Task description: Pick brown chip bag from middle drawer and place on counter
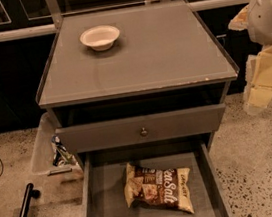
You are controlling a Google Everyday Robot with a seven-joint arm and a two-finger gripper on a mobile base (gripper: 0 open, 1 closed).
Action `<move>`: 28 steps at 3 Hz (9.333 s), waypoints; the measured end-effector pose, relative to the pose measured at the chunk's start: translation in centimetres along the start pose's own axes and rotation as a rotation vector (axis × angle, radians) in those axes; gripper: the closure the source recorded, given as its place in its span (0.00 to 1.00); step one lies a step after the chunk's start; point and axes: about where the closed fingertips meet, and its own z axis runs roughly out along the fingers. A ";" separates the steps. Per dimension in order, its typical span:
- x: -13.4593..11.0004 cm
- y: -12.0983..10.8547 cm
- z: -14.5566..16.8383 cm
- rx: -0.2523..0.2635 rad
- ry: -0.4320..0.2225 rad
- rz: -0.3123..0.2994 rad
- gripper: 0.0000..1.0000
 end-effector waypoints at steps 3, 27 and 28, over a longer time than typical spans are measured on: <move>4.3 5.7 5.4 -0.047 0.019 0.076 0.00; -1.6 11.5 60.3 -0.202 -0.623 -0.005 0.41; -1.6 11.5 60.4 -0.202 -0.623 -0.005 0.65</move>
Offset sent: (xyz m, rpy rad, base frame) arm -0.0498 -0.0209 -0.0869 0.0071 0.1031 -0.1147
